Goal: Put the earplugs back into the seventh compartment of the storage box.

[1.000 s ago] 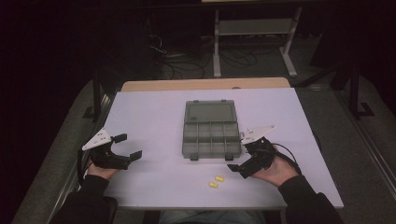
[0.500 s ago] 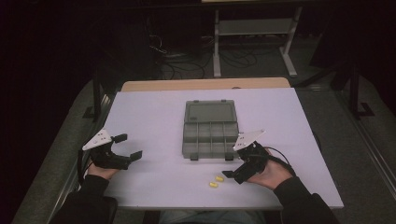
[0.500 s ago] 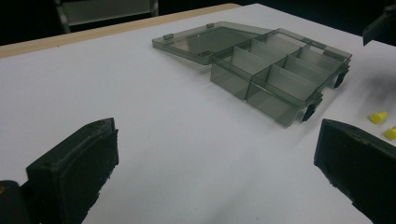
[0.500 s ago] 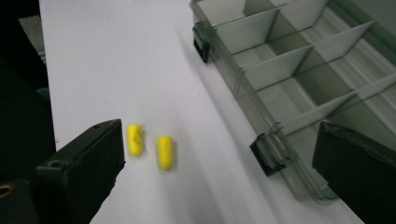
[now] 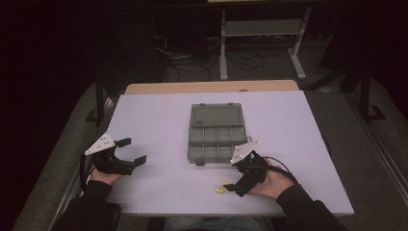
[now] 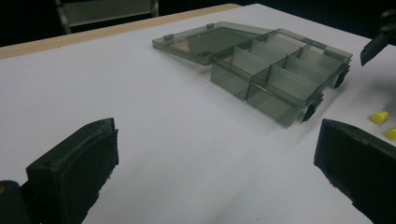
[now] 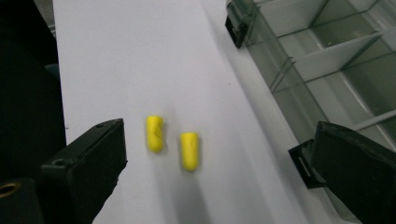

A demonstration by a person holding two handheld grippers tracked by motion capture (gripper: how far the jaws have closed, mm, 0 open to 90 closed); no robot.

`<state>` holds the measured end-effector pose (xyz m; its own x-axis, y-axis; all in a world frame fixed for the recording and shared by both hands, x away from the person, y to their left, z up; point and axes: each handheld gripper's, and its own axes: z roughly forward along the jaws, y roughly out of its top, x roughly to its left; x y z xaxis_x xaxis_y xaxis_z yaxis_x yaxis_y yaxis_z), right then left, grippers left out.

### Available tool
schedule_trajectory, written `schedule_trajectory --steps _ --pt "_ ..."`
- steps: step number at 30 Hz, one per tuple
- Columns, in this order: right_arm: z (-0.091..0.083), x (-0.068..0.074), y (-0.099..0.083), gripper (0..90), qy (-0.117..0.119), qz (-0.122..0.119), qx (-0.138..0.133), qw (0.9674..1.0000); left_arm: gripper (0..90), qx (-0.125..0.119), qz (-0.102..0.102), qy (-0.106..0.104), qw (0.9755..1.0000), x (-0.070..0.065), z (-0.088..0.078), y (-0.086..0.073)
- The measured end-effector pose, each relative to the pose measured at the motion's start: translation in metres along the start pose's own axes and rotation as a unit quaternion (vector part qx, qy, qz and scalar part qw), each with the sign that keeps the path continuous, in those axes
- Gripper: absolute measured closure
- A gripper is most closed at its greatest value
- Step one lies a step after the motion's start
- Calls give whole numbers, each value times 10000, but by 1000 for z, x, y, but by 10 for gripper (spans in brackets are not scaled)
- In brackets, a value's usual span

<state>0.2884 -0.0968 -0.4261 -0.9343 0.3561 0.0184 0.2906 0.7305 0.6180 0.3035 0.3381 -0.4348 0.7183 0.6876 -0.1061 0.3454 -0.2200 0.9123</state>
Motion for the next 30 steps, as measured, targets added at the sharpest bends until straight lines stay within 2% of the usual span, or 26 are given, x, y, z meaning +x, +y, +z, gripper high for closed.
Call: schedule_trajectory --steps 5,12,14,17,23,30 --pt "6 1 1 87 56 -132 137 9998 0 0 9 -3 10000 0 0 0" --pt "14 1 1 148 112 -199 361 9991 0 20 24 -7 10000 0 1 0" --pt "17 1 1 207 171 -234 438 9986 0 18 22 -9 10000 0 1 0" --pt "19 1 1 243 203 -280 485 9982 0 24 28 -12 10000 0 1 0" --pt "22 0 2 427 311 -380 557 9972 0 28 31 -23 10000 0 1 0" --pt "28 2 4 614 388 -373 751 9957 0 26 32 -26 10000 0 1 0"
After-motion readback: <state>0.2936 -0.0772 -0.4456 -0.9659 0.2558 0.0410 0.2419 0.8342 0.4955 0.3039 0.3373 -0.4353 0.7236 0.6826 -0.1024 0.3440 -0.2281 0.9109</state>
